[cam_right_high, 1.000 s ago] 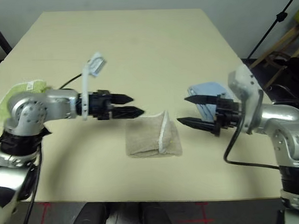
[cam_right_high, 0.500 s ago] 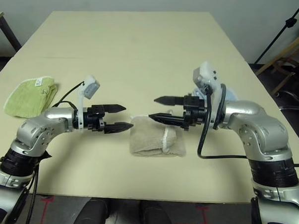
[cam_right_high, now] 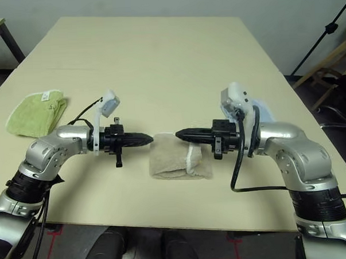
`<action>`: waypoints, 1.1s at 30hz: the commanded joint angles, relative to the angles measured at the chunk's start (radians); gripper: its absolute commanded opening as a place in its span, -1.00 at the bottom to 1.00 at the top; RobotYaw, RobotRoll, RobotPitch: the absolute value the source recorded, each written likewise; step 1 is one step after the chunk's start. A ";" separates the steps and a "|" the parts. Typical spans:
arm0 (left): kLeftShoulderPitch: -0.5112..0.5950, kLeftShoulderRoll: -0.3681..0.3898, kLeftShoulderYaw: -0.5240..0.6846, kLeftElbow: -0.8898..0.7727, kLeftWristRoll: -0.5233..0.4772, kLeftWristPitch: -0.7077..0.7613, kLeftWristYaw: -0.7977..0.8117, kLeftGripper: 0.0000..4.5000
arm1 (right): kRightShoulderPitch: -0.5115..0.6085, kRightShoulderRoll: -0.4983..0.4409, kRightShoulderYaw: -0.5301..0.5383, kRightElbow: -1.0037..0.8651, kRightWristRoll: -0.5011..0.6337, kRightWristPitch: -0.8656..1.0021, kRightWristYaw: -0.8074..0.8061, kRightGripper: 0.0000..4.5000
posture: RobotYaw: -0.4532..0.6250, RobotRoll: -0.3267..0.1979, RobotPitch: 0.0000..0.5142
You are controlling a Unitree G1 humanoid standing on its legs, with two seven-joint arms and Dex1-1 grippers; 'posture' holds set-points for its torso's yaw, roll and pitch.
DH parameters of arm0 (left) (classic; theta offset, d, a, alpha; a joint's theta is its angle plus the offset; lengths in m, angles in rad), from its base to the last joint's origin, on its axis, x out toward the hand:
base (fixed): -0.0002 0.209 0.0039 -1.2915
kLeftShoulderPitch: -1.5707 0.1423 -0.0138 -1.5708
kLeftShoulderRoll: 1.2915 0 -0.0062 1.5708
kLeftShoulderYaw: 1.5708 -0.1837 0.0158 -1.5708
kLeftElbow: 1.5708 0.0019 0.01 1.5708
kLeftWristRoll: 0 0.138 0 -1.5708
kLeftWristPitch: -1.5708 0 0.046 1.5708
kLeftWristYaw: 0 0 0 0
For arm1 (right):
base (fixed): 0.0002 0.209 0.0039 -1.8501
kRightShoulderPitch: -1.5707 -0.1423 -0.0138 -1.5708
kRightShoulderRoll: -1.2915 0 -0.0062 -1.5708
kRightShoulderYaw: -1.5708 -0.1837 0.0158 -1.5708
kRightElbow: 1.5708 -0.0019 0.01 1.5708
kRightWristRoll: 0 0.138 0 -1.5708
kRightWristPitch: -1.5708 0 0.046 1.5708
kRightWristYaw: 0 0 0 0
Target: Fold the towel and set it aside.
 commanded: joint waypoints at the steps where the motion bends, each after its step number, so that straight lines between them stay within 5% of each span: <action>1: 0.003 -0.029 -0.050 0.056 0.052 -0.039 -0.030 -0.99 | 0.035 -0.041 0.072 0.016 -0.094 -0.068 0.042 -1.00 | 0.08 0.25 -0.57; 15: -0.006 -0.136 -0.106 0.307 0.226 -0.219 -0.080 -0.99 | 0.084 -0.066 0.144 0.315 -0.341 -0.368 0.082 -1.00 | 0.04 0.25 -0.54; 23: -0.028 -0.147 -0.072 0.407 0.283 -0.304 -0.082 -0.99 | -0.035 0.020 0.166 0.618 -0.483 -0.626 0.014 -1.00 | 0.03 0.25 -0.59; 27: -0.047 -0.155 -0.043 0.423 0.282 -0.317 -0.087 -0.99 | -0.078 0.059 0.118 0.668 -0.403 -0.612 0.065 -1.00 | 0.03 0.25 -0.60; 33: -0.056 -0.156 0.038 0.293 0.194 -0.206 -0.110 -0.99 | -0.063 0.012 -0.018 0.505 -0.154 -0.307 0.178 -1.00 | 0.03 0.25 -0.61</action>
